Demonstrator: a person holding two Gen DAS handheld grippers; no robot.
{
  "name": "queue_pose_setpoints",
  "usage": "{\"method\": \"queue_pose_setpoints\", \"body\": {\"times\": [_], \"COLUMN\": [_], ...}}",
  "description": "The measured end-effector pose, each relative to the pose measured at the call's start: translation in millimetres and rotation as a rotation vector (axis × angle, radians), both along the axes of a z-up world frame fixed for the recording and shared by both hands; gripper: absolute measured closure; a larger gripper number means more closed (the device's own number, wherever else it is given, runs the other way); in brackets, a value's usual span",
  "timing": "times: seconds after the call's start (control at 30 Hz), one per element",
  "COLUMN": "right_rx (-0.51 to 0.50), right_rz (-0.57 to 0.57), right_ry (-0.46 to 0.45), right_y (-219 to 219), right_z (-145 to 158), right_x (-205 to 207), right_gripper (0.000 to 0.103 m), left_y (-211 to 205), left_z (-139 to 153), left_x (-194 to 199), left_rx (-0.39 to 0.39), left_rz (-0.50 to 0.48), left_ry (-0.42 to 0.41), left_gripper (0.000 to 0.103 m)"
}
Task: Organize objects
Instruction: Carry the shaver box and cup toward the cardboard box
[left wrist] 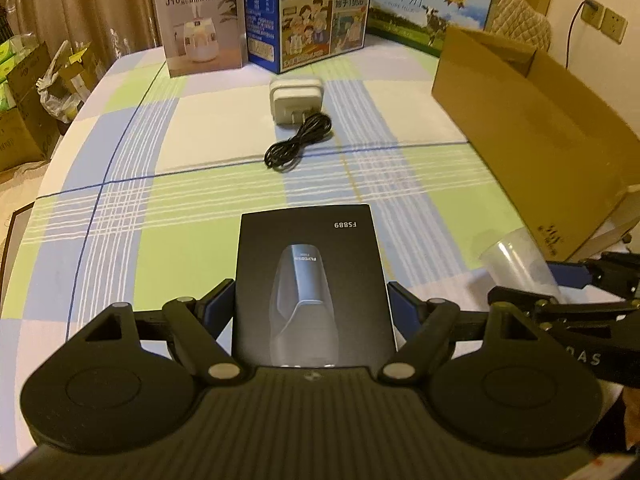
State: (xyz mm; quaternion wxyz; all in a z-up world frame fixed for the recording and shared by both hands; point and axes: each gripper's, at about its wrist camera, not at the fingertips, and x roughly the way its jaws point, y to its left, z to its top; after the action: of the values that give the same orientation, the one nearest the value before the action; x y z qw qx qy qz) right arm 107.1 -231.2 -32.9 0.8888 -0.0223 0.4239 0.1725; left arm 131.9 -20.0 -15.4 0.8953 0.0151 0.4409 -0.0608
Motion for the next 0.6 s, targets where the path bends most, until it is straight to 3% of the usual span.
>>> {"method": "queue_pose_setpoints", "body": {"times": [0.6], "right_rx": [0.033], "right_rz": [-0.054], "right_ry": [-0.113], "right_y": [-28], "right_z": [69], "right_x": [-28], "right_gripper": [0.054], "left_y": [-43], "left_z": [66], "left_x": [-28], "left_rx": [-0.067], "left_rz": [-0.050], "left_ry": [-0.104], "left_gripper": [0.027]}}
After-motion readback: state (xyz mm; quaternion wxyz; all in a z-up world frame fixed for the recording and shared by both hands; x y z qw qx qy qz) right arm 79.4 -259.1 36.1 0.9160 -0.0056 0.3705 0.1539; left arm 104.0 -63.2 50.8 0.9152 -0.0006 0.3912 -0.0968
